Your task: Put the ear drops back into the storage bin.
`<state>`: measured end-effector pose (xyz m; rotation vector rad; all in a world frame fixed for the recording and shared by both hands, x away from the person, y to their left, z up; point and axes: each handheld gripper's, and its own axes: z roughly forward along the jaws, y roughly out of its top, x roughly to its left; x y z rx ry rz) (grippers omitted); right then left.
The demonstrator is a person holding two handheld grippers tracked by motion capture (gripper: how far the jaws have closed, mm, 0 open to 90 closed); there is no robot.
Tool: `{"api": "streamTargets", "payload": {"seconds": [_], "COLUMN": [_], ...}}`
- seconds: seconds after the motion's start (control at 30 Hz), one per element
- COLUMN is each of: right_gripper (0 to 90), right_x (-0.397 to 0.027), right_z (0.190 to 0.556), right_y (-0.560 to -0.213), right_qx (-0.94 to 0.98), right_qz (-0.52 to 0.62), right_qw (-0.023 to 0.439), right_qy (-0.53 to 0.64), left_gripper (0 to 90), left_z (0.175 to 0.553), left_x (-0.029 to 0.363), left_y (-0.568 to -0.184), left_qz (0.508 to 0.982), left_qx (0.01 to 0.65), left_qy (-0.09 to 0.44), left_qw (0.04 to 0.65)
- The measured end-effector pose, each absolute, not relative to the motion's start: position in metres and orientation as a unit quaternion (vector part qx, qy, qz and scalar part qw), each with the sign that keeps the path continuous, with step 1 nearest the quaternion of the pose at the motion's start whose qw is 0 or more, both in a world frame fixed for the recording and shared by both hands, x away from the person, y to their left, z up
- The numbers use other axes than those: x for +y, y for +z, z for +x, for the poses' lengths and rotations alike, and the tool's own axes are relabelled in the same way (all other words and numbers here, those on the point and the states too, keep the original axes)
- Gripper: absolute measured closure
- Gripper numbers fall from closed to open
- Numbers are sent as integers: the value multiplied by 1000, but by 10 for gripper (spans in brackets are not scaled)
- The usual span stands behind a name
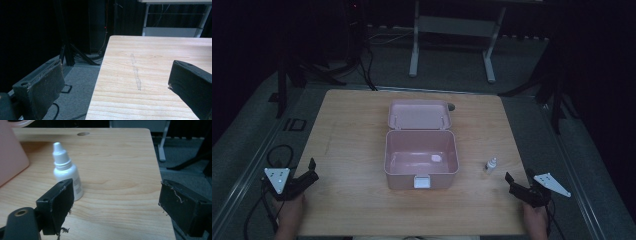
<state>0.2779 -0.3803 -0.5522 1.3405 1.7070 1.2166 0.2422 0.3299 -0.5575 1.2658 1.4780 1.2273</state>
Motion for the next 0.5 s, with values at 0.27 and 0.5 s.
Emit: {"api": "streamTargets", "payload": {"seconds": [0.27, 0.5], "right_gripper": [125, 132], "right_x": [-388, -384], "right_z": [286, 295], "right_y": [-553, -552], "right_qx": [639, 740], "right_qz": [554, 497], "right_qw": [277, 223], "right_qy": [456, 395], "left_gripper": [4, 4], "left_z": [242, 242], "left_x": [329, 329], "left_y": [-557, -557], "left_qz": [502, 506], "left_qx": [584, 580], "left_qy": [488, 491], "left_qw": [410, 409]}}
